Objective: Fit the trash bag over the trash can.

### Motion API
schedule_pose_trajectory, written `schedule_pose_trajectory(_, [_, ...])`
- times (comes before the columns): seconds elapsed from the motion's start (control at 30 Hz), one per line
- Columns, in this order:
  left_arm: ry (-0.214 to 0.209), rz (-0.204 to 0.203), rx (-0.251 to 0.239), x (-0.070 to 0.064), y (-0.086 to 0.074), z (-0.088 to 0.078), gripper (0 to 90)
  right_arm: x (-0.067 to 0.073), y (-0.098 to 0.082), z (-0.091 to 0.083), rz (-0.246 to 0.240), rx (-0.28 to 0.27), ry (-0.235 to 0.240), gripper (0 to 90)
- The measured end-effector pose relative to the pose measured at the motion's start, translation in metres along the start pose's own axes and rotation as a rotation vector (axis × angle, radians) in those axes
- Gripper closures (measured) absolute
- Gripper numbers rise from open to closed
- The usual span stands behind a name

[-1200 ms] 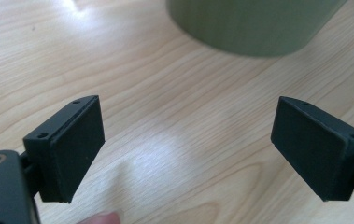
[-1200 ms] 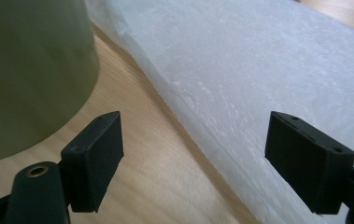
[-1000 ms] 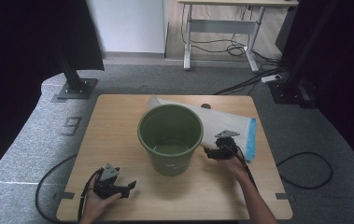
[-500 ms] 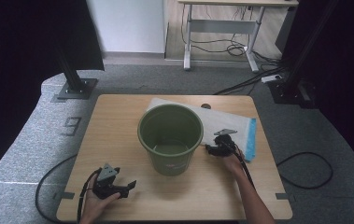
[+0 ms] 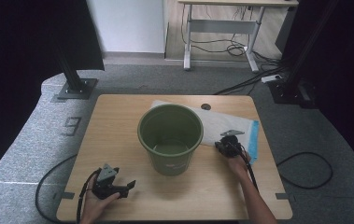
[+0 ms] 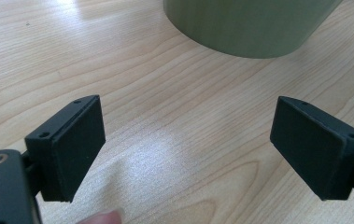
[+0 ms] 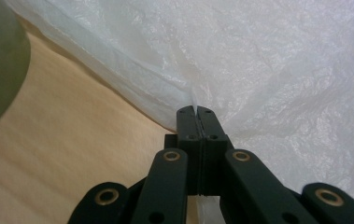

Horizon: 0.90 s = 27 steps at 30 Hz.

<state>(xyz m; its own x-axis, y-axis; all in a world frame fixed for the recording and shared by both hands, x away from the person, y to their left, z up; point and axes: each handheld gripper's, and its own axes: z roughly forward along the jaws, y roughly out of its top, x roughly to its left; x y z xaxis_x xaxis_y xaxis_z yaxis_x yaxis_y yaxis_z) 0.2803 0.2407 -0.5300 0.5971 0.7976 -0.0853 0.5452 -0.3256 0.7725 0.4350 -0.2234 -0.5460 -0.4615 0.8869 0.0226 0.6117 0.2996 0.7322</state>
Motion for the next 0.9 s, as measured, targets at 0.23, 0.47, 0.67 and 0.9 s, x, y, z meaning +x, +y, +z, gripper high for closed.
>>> schedule_pose_trajectory(0.23, [-0.002, -0.01, 0.005, 0.001, -0.001, 0.001, 10.8, -0.008, -0.035, -0.036, -0.01, -0.011, -0.038, 88.7])
schedule_pose_trajectory(0.47, [0.0, -0.01, 0.013, 0.0, -0.001, 0.003, 11.1, -0.016, -0.083, -0.084, 0.013, -0.038, -0.038, 88.8])
schedule_pose_trajectory(0.67, [0.004, -0.014, 0.013, 0.0, -0.001, 0.002, 11.7, -0.013, -0.102, -0.106, -0.006, -0.03, -0.041, 88.9])
schedule_pose_trajectory(0.9, [0.002, -0.01, 0.015, -0.002, -0.001, 0.002, 11.8, 0.0, -0.096, -0.115, -0.013, -0.071, -0.097, 64.6])
